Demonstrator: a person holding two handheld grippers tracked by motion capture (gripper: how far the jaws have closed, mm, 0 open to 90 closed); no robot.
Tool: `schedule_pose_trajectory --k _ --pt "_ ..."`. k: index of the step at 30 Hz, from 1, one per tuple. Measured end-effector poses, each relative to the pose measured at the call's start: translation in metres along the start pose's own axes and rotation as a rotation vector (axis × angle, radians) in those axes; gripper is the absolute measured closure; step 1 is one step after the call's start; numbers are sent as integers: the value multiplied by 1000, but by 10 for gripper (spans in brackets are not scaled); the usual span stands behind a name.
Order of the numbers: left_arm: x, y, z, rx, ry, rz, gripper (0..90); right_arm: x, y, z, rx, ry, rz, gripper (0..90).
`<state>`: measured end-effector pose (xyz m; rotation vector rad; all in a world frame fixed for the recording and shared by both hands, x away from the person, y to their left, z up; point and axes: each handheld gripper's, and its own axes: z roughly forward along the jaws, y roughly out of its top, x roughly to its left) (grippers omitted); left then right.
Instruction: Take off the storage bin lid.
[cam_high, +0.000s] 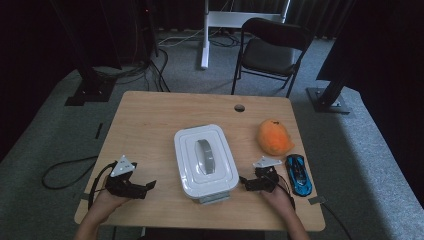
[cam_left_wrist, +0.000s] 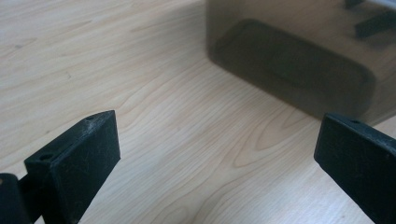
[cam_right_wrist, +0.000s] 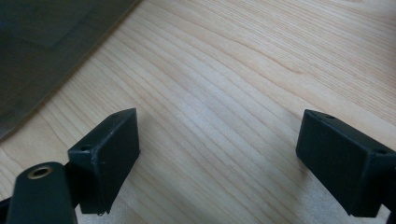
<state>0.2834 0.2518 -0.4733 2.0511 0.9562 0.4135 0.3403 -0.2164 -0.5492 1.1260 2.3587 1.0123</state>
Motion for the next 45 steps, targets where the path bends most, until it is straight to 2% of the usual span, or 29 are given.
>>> schedule_pose_trajectory --k 7,14,16,19,26,27,29,34,39,45 --pt "-6 13 -2 -27 -39 2 9 0 0 0 0 0 1 126" --pt "-15 31 0 -30 -59 28 8 0 0 0 0 0 1 126" --pt "-18 36 2 -32 -53 35 8 0 0 0 0 0 1 126" --pt "-23 42 4 -43 -65 32 8 0 0 0 0 0 1 126" --pt "-32 55 8 -41 -87 44 8 0 0 0 0 0 1 126" --pt "-33 57 9 -40 -105 45 8 0 0 0 0 -1 1 126" --pt "-35 59 10 -39 -114 42 8 0 0 0 0 -1 3 126" --pt "-40 66 11 -45 -119 45 8 0 -1 -1 -1 -2 4 126" --pt "-50 78 13 -50 -118 65 8 0 -1 -1 1 -2 3 126" --pt "-63 92 23 -43 -141 72 8 0 -1 -1 0 -1 4 126"
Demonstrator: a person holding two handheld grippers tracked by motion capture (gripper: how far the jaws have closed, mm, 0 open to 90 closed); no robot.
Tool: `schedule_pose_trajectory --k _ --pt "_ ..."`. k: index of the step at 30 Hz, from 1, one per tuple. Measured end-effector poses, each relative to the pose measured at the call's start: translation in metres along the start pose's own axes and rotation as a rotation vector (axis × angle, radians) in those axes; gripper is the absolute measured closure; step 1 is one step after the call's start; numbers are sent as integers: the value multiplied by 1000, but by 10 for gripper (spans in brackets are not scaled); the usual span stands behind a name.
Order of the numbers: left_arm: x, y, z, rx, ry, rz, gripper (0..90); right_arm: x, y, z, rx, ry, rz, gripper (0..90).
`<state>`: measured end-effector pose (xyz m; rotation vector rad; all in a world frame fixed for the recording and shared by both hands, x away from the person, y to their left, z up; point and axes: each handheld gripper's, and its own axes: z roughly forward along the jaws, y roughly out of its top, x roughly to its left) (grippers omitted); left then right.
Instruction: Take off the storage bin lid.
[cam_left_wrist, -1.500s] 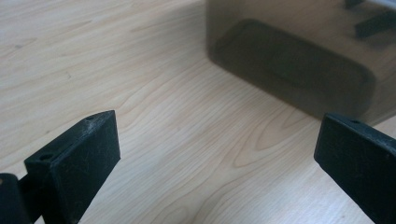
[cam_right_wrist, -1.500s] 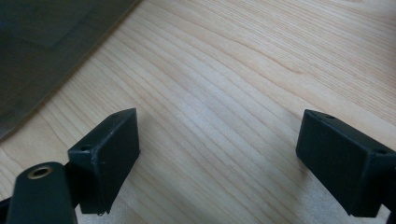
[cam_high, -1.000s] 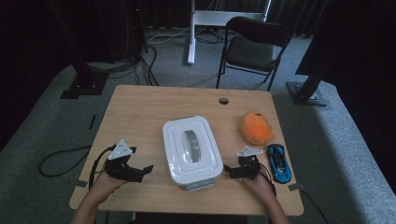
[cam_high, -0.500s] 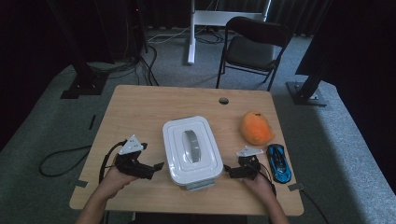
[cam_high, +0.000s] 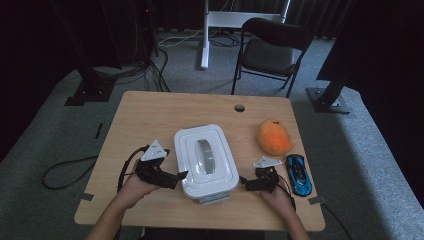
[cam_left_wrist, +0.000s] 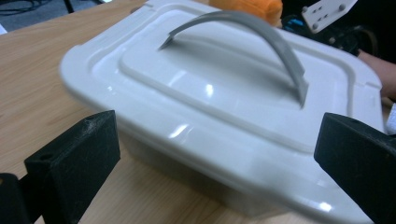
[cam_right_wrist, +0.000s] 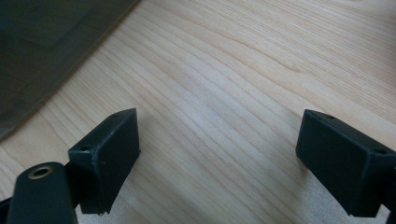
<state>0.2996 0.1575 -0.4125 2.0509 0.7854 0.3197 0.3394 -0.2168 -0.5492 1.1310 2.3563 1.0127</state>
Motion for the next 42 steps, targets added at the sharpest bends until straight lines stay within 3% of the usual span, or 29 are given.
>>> schedule_pose_trajectory --k 7,16,21,23,32,36,42 --pt "-16 15 20 40 -24 47 8 0 0 0 0 0 0 126" --pt "-28 30 41 66 -41 54 9 0 0 0 0 0 1 126" --pt "-33 38 52 96 -19 59 9 0 0 0 1 0 0 126" --pt "-34 41 56 105 -2 39 44 0 0 0 1 0 0 126" --pt "-42 48 69 136 8 48 72 0 0 0 0 0 1 126" --pt "-44 48 74 153 19 33 142 0 0 0 -1 0 2 126" --pt "-46 48 77 172 22 47 178 0 0 0 -1 0 1 127"
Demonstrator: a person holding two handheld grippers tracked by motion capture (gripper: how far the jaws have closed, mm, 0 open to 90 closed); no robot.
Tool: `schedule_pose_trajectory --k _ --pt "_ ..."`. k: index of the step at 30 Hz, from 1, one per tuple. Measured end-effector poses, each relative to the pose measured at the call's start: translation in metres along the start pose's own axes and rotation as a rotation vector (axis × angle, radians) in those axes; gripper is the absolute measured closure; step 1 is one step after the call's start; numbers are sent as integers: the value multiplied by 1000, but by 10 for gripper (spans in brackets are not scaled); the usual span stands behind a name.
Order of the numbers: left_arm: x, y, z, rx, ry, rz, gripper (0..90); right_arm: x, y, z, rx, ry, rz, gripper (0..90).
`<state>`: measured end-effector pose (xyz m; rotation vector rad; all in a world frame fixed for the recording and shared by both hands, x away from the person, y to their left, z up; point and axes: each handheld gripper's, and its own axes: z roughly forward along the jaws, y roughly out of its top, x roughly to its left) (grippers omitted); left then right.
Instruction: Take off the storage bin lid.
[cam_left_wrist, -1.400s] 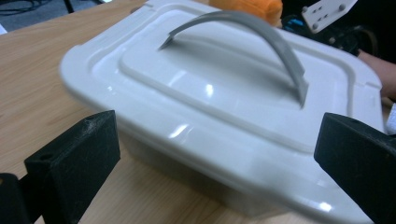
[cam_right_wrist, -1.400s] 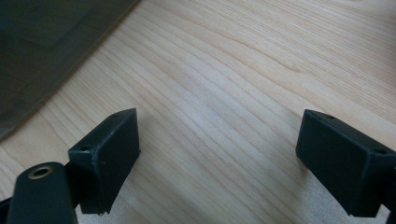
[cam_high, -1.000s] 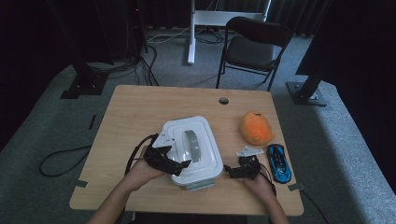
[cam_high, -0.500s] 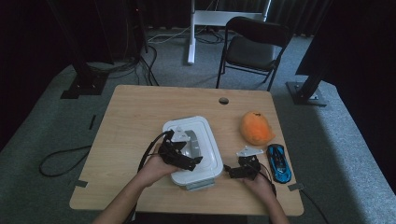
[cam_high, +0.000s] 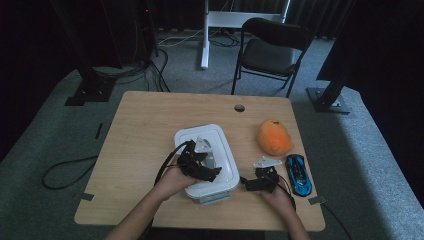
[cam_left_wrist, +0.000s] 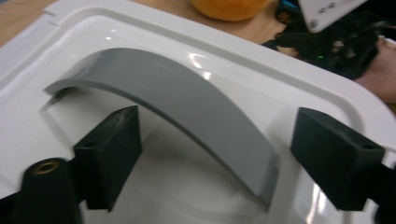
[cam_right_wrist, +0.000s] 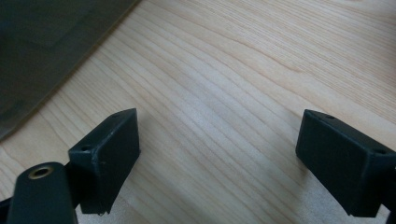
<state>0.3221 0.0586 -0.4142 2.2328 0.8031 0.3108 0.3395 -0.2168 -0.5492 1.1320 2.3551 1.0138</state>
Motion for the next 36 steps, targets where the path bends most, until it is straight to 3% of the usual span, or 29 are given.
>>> schedule_pose_trajectory --k 2,6,11,15,20,29,36 --pt "0 0 0 -2 -7 11 193 0 0 0 0 0 0 127" --pt "-2 -1 -1 -11 2 -3 241 0 0 0 0 -1 0 127" --pt "0 -3 -3 -41 2 -35 416 0 0 0 0 -3 2 129" --pt "-2 -3 -4 -46 -18 -27 516 0 0 0 -1 -5 3 131" --pt "-3 -4 -4 -52 -18 -40 535 0 0 0 -1 -5 4 132" --pt "-4 -4 -8 -71 -17 -24 551 0 0 0 -1 -5 4 132" --pt "-2 0 -22 -106 -48 -33 557 0 0 0 -2 -5 6 132"
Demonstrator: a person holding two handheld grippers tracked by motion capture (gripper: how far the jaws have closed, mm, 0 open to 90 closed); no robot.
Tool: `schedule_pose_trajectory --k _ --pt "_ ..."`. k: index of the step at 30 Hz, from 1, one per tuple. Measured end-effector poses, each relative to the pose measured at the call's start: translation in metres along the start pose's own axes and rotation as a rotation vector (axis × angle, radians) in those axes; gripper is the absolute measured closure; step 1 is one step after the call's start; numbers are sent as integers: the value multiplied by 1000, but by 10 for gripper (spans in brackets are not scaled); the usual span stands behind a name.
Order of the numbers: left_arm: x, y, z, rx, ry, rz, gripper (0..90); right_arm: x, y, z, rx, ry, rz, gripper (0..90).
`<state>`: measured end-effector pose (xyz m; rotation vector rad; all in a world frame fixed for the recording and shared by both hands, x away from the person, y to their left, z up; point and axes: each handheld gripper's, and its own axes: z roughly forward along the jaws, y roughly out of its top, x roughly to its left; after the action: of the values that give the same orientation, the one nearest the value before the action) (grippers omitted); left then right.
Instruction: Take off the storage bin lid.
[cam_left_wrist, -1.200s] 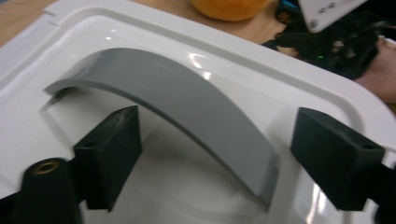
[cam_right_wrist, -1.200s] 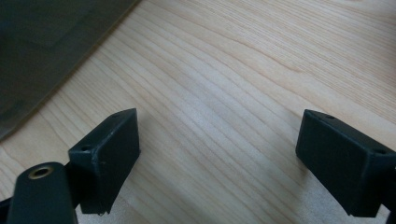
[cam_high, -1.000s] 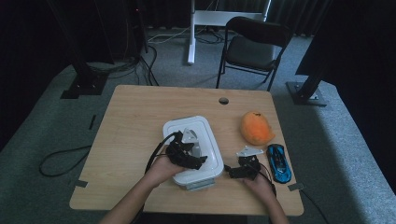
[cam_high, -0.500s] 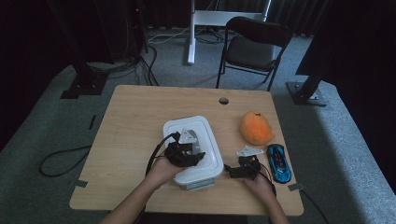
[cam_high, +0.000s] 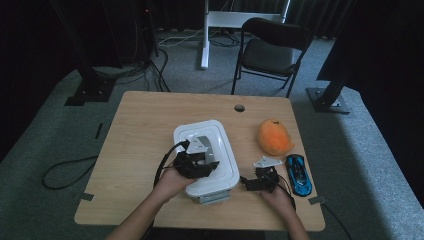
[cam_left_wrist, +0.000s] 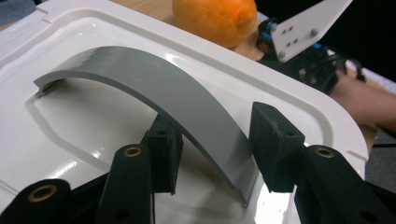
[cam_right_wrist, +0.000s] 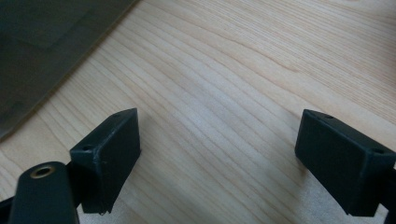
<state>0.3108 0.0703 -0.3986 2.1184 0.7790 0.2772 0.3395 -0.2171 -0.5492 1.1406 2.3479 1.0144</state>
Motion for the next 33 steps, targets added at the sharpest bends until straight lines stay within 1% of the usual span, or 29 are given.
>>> schedule_pose_trajectory --k 1,2,4,6,9,12,13,19,25,28,33 --pt "0 1 -3 -4 -9 -1 557 0 0 0 0 0 -3 132" --pt "0 1 -3 -4 -9 -1 557 0 0 0 0 0 -3 132" --pt "1 3 -11 -14 -6 17 557 0 0 0 0 0 -2 132" --pt "2 3 -15 -23 -12 20 556 0 0 0 -1 0 -2 132" --pt "3 3 -20 -20 -11 33 556 0 0 0 -1 0 -2 132" --pt "4 3 -26 -28 -6 41 555 0 0 0 -1 0 -2 132" --pt "5 3 -29 -33 -10 44 555 0 0 0 -1 0 -2 132" --pt "12 -1 -40 -30 0 34 555 0 0 0 -1 0 -1 132" --pt "21 -6 -55 -28 27 24 555 0 0 0 -1 -1 -2 132" --pt "24 -7 -62 -30 48 24 556 0 0 0 -1 -3 0 132" --pt "30 -11 -73 -34 53 22 556 0 0 0 0 -3 -1 132"
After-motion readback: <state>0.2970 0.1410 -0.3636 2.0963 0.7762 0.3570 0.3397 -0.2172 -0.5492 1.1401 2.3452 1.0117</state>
